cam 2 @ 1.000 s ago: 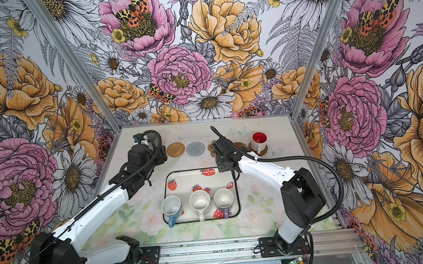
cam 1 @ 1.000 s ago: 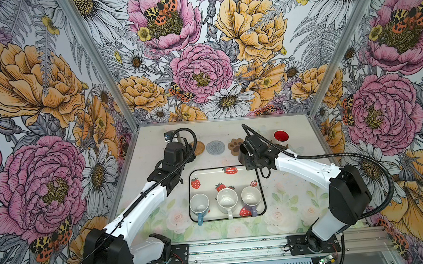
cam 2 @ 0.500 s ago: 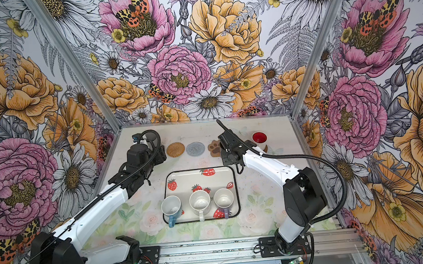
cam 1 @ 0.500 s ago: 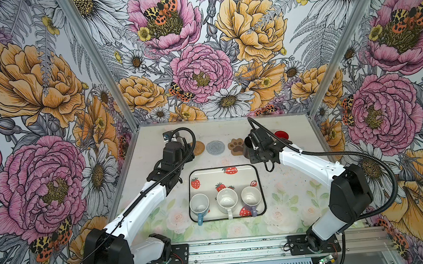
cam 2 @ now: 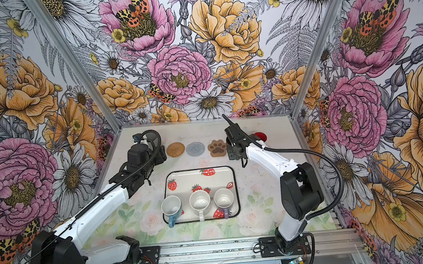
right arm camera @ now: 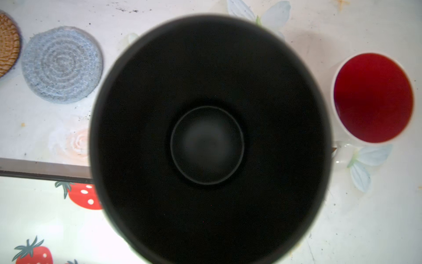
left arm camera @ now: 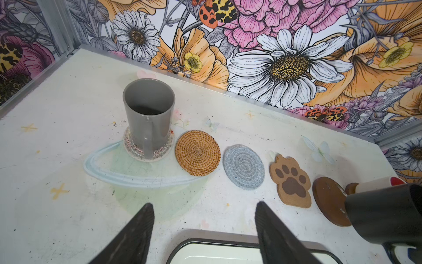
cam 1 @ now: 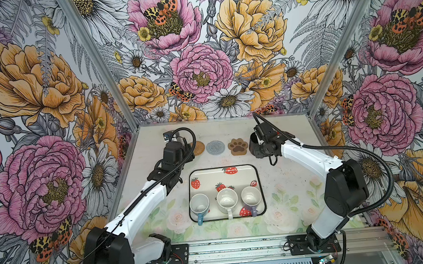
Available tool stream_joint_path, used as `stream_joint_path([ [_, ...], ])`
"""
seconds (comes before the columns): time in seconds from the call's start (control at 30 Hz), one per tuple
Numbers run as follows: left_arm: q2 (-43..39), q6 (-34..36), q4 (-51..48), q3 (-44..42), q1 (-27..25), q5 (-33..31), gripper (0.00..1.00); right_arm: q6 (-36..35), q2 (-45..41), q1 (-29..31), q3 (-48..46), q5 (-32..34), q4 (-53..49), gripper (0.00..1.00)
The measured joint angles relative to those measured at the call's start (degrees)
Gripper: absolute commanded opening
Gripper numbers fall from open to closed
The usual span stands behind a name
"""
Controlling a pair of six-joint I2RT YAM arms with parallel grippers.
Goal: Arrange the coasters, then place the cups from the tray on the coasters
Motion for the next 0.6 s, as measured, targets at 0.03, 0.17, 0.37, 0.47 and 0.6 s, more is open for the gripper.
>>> stream_joint_path([
  [0.03, 0.24, 0.0, 0.0, 0.0, 0.0, 0.0, 0.71, -0.33, 0.48, -0.33, 0.42, 0.17, -0.13, 0.0],
  [0.17, 0.61, 0.0, 0.0, 0.0, 0.0, 0.02, 0.71, -1.33, 2.73, -1.38, 2.14, 0.96, -0.31, 0.0],
  [0.37, 0.63, 0.0, 0.0, 0.0, 0.0, 0.0, 0.71, -2.49, 5.95, -2.73, 4.37, 0.98, -0.28, 0.0],
  [0.47, 0.63, 0.0, 0.0, 0.02, 0.0, 0.02, 0.71, -2.58, 7.54, -3.28, 5.09, 0.96, -0.31, 0.0],
  [0.6, 0.63, 0.0, -0.02, 0.22, 0.0, 0.0, 0.71, -3.04, 9.14, -3.98, 5.92, 0.96, -0.31, 0.0],
])
